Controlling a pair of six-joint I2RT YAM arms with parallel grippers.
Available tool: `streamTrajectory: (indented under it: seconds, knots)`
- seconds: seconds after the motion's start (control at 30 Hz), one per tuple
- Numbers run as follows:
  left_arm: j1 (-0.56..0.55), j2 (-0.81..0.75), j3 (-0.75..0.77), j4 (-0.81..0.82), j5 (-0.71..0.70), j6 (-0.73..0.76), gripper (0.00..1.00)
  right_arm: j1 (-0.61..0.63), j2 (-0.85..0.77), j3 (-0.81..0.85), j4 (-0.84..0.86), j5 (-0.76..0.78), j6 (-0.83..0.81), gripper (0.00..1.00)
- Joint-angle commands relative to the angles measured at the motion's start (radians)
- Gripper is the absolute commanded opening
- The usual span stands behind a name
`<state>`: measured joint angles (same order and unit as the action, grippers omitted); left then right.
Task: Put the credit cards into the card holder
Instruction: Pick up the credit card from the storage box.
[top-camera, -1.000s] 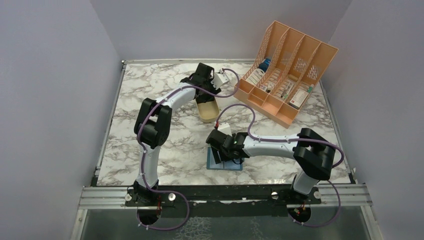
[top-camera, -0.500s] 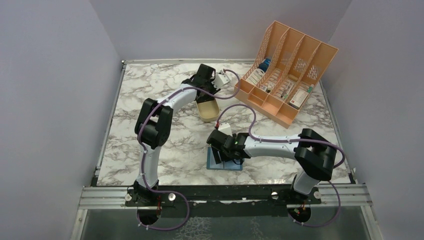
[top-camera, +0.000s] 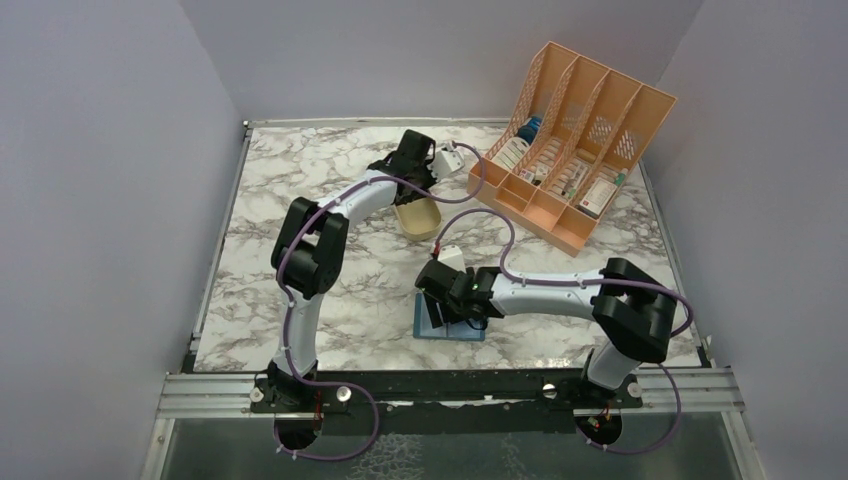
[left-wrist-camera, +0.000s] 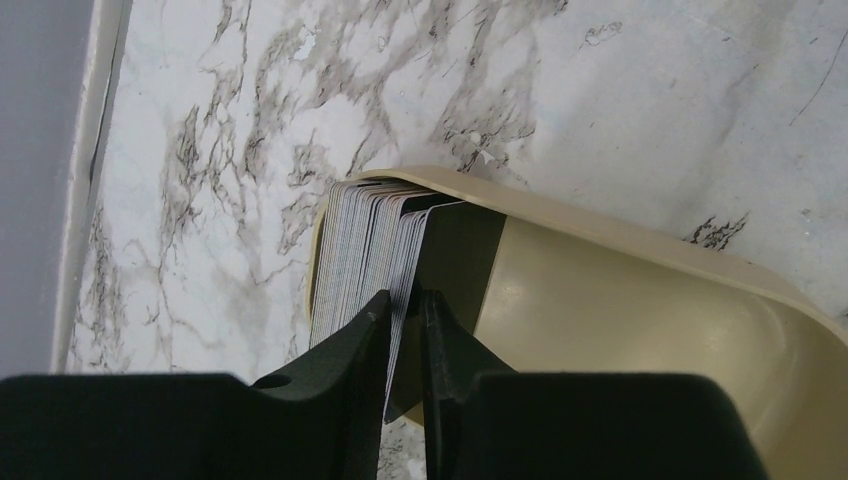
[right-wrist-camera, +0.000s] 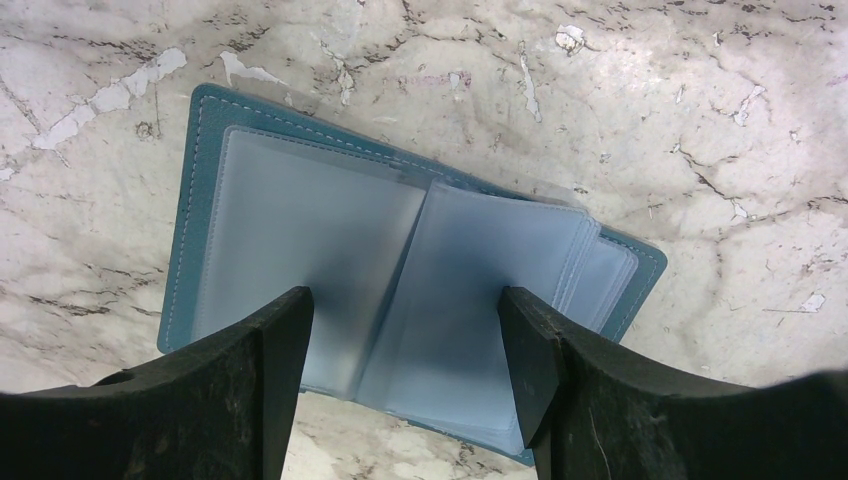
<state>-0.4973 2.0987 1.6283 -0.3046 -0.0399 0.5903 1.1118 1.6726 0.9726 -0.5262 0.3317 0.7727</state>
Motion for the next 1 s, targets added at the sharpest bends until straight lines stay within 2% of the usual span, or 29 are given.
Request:
streamTrajectory:
  seconds: [0.0,0.1,0.23,0.67,0.83,0.97]
  knots:
    - [-0.005,-0.016,-0.013,0.013,-0.028,0.02,0.16,0.0,0.013,-0.048,-0.017,0.002,0.017,0.69]
    - [-0.007,-0.022,-0.016,0.012,-0.044,0.024,0.12,0.0,0.007,-0.055,-0.011,0.001,0.016,0.69]
    - [-0.009,-0.035,-0.019,0.011,-0.045,0.027,0.01,0.002,0.003,-0.06,-0.005,-0.002,0.017,0.69]
    - [-0.015,-0.136,0.043,-0.042,0.021,-0.148,0.0,0.0,-0.074,-0.081,0.038,-0.036,-0.003,0.69]
    - [-0.015,-0.161,0.049,-0.059,0.012,-0.185,0.0,0.0,-0.095,-0.101,0.061,-0.042,-0.013,0.7]
    - [-0.015,-0.205,0.047,-0.078,0.001,-0.273,0.0,-0.008,-0.124,-0.117,0.081,-0.055,-0.024,0.7]
